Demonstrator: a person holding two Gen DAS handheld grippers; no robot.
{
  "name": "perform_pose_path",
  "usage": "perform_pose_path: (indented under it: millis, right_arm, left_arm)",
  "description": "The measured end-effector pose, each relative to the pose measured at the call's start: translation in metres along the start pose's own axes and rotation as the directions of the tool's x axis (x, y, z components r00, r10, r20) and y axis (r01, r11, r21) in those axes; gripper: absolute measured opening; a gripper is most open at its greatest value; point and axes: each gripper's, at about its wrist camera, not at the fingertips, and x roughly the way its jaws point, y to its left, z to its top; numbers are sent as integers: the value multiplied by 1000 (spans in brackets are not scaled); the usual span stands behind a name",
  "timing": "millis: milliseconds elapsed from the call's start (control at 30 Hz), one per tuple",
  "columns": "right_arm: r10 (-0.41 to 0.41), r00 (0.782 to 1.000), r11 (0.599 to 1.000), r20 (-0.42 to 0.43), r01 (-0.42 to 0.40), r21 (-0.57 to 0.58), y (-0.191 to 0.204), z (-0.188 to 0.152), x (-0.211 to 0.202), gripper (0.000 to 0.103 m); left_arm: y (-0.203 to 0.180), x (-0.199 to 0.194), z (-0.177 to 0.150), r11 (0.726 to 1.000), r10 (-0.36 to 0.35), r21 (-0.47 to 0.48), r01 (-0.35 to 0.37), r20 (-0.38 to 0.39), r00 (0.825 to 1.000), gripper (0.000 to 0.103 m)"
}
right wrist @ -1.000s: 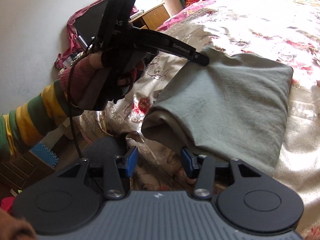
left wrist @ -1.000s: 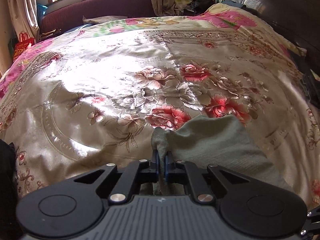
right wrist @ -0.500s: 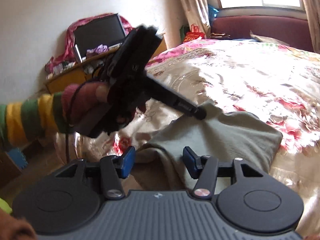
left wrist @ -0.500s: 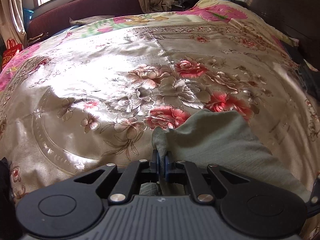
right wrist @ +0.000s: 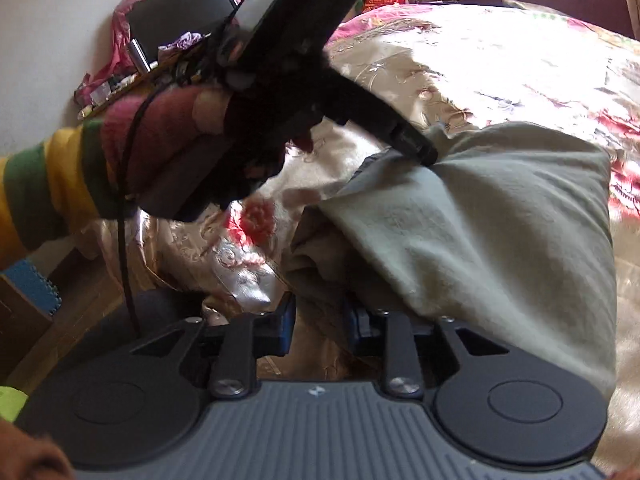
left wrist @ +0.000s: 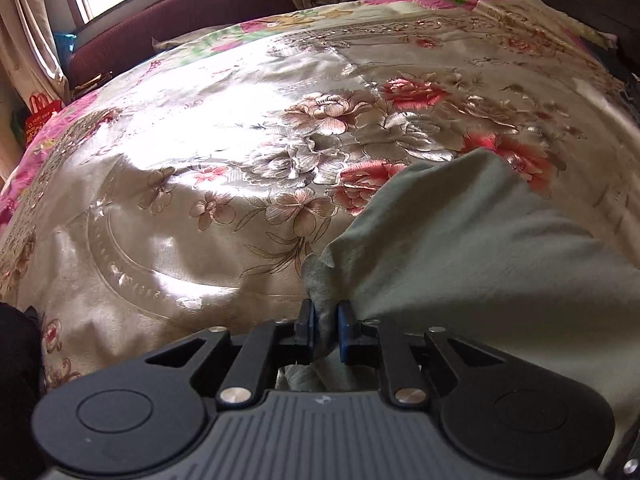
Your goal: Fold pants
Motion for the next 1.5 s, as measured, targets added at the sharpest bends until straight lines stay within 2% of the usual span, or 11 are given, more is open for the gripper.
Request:
perform_pose_path:
  millis: [100,233,333,433,567,633,733,867,1033,1267,1500]
  right_arm:
    - [24,998,999,52,-25,22,-4,6,-29,28]
    - [-2,987,995,158,-15,103,-22,11,-65,32]
    - [-91,975,980,201,51,193,-47,9,-77,38]
    - [-129,977,973,171,91,212,-65,0,-66,38]
    - [-175,983,971,56,163,174,-68,-17,-41,38]
    - [-172,983,974,68,159,161,-66,-22,-46,38]
    - [-166,981,970,104,144,197,-65,-17,-59,39]
    - [-218,965,961,143,186,205,-59,-10,-65,39]
    - [-266,961,948,80,246,200,-65,-13,-57,39]
    - [-308,946,939,99,285,193,-58,-8,-73,39]
    - [-332,939,929,94,309,203,-58,-10,-78,39]
  left_arm:
    - [13,-16,0,999,21,-42,-20,25,999,50]
    - [27,-39,-1,992,72,-109,-66,53,996,50]
    - [16,-63,-9,993,40,-118,-28,107,993,51]
    - [-10,-72,-24,995,-25,-96,35,107,994,52]
    - [-39,-62,-61,999,15,-33,-15,17,1000,55]
    - [-36,-69,-70,997,47,-60,-46,22,999,65]
    - [-27,-85,-66,989,74,-133,-69,35,997,65]
    - [-33,-98,-66,985,91,-151,-78,79,993,65]
    - [-49,-76,-78,986,76,-145,-77,-12,997,66]
    - [-52,-98,-71,982,124,-146,-122,7,992,66]
    - [-69,-101,-67,984,114,-144,-108,37,993,66]
